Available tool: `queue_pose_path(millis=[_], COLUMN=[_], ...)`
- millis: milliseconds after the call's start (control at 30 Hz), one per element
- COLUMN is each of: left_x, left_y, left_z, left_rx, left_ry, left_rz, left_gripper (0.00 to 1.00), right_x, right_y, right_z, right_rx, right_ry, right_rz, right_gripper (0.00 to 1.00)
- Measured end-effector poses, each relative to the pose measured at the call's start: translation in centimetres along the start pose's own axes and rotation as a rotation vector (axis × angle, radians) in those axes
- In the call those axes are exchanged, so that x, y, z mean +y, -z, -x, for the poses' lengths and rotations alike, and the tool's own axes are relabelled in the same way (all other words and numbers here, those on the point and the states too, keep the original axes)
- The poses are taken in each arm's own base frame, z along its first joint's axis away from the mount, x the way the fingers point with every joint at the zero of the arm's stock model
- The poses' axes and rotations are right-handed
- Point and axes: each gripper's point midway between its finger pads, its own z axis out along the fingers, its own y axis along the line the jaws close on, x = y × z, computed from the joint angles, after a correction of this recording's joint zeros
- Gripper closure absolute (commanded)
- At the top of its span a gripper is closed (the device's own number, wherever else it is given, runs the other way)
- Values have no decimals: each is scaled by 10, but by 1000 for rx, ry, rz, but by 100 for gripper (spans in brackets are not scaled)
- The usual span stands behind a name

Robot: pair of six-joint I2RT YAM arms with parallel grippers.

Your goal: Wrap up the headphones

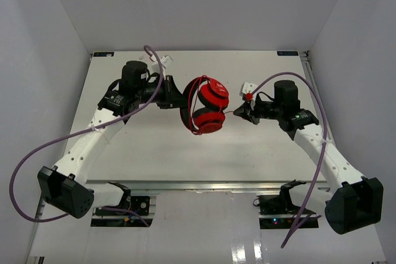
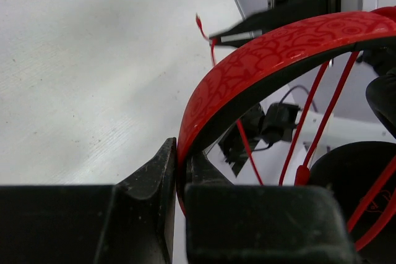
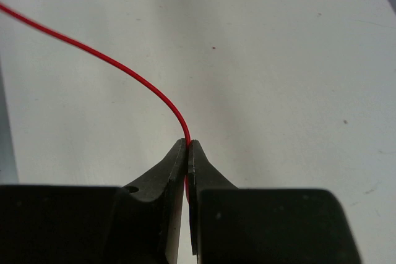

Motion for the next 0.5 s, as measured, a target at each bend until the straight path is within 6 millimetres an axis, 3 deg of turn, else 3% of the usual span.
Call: queue_pose_path(millis=[100,233,500], left_x=[-6,-4,17], left_y=[6,9,-11], left_z=[-21,-27,-36], left_rx=[32,31,67], left_ry=[-100,-219,-413], left_rz=[-51,-66,5], left_gripper=[100,100,100], right_x=[-17,-34,-45], right_y=[3,7,15], right_z=[8,21,37], right_rx=[14,21,25], right_ry=[68,153,268], right_rz=[-56,-112,-147], right_gripper=[92,92,92])
